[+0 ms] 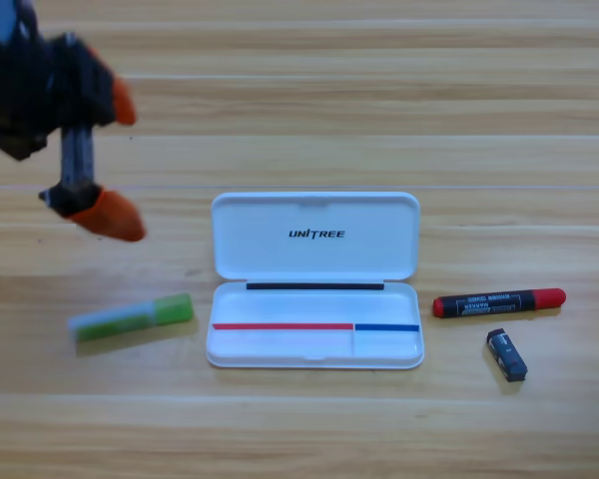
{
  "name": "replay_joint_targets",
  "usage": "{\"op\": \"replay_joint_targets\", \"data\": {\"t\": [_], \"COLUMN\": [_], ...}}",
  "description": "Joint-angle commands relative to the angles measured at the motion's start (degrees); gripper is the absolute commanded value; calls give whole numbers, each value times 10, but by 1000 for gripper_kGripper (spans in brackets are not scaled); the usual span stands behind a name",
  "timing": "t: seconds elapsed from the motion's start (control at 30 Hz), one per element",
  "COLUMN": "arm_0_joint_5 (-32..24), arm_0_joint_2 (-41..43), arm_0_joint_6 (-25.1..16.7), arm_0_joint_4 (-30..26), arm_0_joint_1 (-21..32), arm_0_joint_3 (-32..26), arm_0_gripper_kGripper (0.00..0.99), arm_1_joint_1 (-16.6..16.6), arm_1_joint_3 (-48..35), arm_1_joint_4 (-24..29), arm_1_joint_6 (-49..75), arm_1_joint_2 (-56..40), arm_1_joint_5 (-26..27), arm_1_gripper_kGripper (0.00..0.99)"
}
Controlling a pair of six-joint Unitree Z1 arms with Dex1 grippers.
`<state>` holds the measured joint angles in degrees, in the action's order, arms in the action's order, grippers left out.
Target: Clean up eraser and pencils
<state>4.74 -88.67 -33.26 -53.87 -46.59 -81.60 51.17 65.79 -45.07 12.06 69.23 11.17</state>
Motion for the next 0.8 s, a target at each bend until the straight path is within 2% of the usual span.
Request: {"op": "replay_joint_targets", "data": {"t": [0.03,0.17,0.23,0.43,0.8], "arm_0_joint_5": [5,3,1,-15,-45], "arm_0_joint_2": [-99,-147,-165,-194,-220], "arm_0_joint_6": [-41,-54,-59,-68,-107], "arm_0_joint_4": [-4,-4,-2,7,89], "arm_0_joint_1": [117,142,146,147,147], "arm_0_joint_3": [30,34,36,56,141], "arm_0_gripper_kGripper": [982,982,982,988,988], "arm_1_joint_1": [-96,-100,-100,-99,-86], "arm_1_joint_3": [9,-4,-10,-6,5], "arm_1_joint_4": [-11,-8,-8,2,43], "arm_1_joint_6": [-93,-95,-102,-235,-324], "arm_1_joint_2": [133,181,205,276,394], "arm_1_joint_5": [-115,-129,-114,-115,-119], "arm_1_gripper_kGripper": [983,985,985,986,945]}}
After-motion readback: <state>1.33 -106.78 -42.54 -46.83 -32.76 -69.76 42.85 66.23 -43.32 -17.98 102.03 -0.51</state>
